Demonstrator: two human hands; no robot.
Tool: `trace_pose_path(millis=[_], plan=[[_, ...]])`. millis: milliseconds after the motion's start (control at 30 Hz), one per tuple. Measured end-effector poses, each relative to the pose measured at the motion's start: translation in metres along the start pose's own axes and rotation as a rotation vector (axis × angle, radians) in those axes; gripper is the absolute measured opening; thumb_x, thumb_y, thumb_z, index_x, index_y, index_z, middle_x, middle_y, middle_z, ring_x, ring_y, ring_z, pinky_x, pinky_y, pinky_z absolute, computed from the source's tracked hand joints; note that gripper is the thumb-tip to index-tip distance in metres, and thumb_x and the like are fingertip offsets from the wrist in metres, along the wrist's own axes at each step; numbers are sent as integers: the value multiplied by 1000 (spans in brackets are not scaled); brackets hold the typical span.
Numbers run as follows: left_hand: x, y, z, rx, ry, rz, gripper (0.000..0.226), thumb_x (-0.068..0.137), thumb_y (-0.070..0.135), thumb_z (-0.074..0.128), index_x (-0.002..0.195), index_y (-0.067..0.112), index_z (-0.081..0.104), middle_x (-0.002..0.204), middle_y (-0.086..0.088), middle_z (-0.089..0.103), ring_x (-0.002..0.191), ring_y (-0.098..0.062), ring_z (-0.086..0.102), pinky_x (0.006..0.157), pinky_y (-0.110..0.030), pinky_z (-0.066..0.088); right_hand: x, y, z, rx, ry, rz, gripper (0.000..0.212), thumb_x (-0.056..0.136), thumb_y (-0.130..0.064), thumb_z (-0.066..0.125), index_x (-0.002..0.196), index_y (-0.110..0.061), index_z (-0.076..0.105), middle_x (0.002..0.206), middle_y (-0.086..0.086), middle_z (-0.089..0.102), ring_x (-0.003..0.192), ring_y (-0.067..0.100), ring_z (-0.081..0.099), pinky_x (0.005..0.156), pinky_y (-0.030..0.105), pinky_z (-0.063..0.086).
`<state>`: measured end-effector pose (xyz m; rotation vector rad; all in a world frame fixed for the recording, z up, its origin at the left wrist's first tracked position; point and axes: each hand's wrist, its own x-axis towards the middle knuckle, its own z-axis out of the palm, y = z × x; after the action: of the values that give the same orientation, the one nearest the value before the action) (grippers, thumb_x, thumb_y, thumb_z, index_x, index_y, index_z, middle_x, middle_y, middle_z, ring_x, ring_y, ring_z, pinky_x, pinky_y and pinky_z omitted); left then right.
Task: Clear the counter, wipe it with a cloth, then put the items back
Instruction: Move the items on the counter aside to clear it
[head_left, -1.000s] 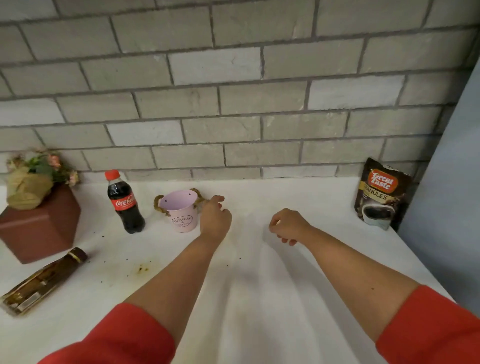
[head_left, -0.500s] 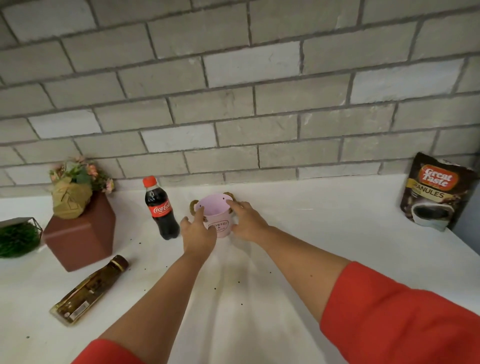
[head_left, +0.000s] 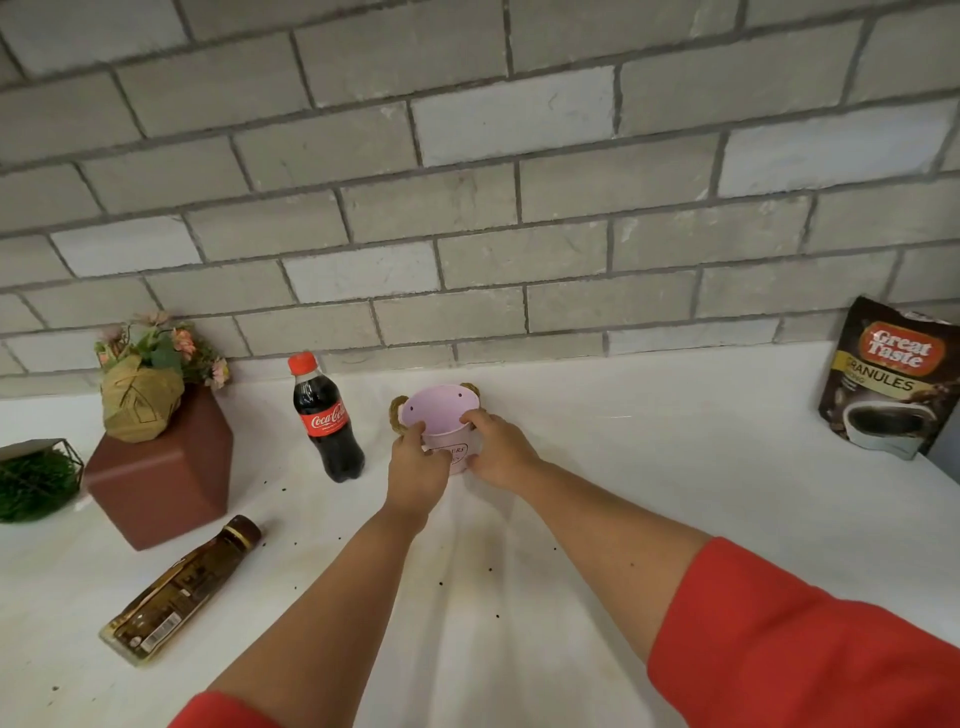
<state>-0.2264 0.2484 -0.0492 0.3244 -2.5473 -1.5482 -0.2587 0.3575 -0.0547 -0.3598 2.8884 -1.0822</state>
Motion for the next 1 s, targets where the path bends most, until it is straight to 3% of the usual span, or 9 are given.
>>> trace_pose_path(millis=[133, 267, 467, 600, 1000], plan=[[-7, 8, 5, 30, 27, 15, 50, 91, 1, 43, 140, 5, 36, 140, -14, 42, 126, -31, 43, 91, -27, 37, -6, 4, -5, -78, 111, 22, 32, 90, -8, 50, 121, -12, 54, 122, 12, 55, 112, 29, 52, 85, 31, 44], [-16, 17, 14, 55, 40, 25, 50, 92, 4, 42, 142, 8, 36, 144, -12, 40, 130, -30, 41, 105, -34, 36, -17, 11, -16, -8, 253, 82, 24, 93, -14, 44, 106, -10, 64, 104, 8, 59, 105, 26, 55, 63, 20, 30], [-32, 49, 44, 56, -9, 103, 48, 92, 7, 45, 140, 9, 40, 140, -13, 46, 127, -28, 46, 103, -32, 38, -47, 34, -60, -158, 346, 51, 26, 94, -15, 46, 116, -16, 60, 116, 12, 56, 108, 30, 54, 75, 28, 37], [-46, 78, 79, 21, -67, 145, 48, 92, 8, 46, 139, 10, 42, 139, -12, 47, 126, -27, 46, 102, -31, 38, -67, 57, -99, -212, 392, 84, 28, 95, -16, 44, 119, -16, 59, 117, 14, 55, 108, 32, 54, 73, 26, 34], [-89, 133, 197, -81, -339, 186, 50, 90, 6, 45, 139, 15, 43, 139, -6, 47, 123, -22, 48, 92, -23, 37, -135, 153, -183, -300, 506, 266, 24, 94, -22, 49, 113, -12, 61, 110, 13, 60, 100, 29, 58, 74, 30, 45]])
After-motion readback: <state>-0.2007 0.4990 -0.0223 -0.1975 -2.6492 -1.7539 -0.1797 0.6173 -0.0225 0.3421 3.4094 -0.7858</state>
